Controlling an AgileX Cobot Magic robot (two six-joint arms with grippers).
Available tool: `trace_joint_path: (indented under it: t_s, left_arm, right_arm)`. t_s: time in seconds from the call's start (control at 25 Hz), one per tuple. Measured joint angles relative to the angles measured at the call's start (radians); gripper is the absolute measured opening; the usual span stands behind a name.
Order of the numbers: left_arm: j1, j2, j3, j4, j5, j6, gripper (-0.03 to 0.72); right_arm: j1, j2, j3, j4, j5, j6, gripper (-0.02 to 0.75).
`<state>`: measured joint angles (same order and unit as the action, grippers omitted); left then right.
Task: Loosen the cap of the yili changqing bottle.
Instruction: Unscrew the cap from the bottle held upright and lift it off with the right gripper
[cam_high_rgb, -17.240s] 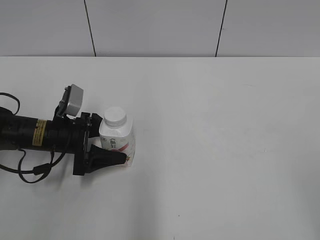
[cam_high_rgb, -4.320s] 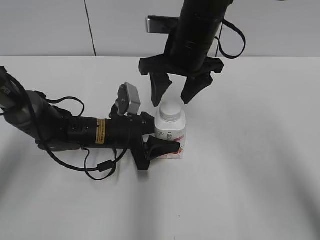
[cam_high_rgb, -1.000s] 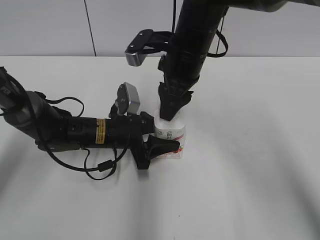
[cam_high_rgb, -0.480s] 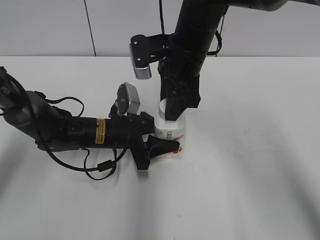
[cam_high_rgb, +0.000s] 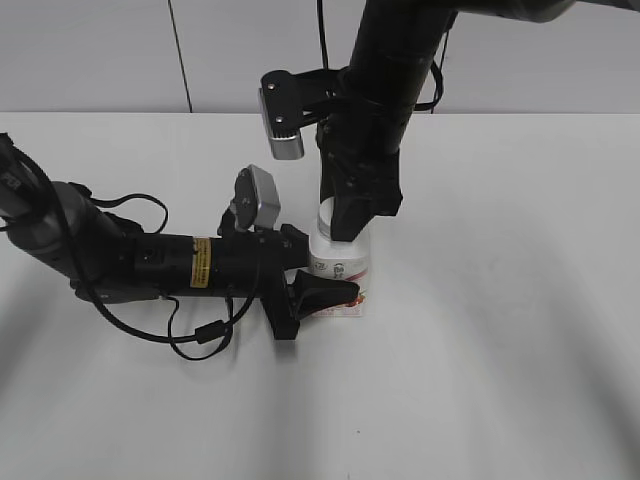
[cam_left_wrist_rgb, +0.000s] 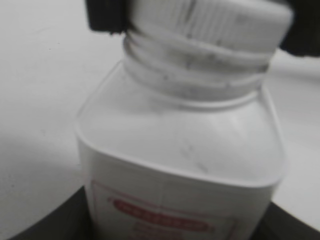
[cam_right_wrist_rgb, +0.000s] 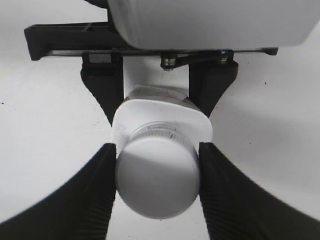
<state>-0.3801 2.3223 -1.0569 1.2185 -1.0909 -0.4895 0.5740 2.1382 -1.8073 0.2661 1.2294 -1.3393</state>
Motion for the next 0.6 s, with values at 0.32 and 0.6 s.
trace_joint_path:
  t_s: [0.32, 0.6]
  left_arm:
    - [0.000, 0.000, 0.000, 0.013, -0.005, 0.000, 0.397]
    - [0.000, 0.000, 0.000, 0.020, -0.007, 0.000, 0.394]
  right_arm:
    - [0.000, 0.000, 0.001, 0.004, -0.001, 0.001, 0.470]
    - [0.000, 0.000, 0.001, 0.036, -0.002, 0.028, 0.571]
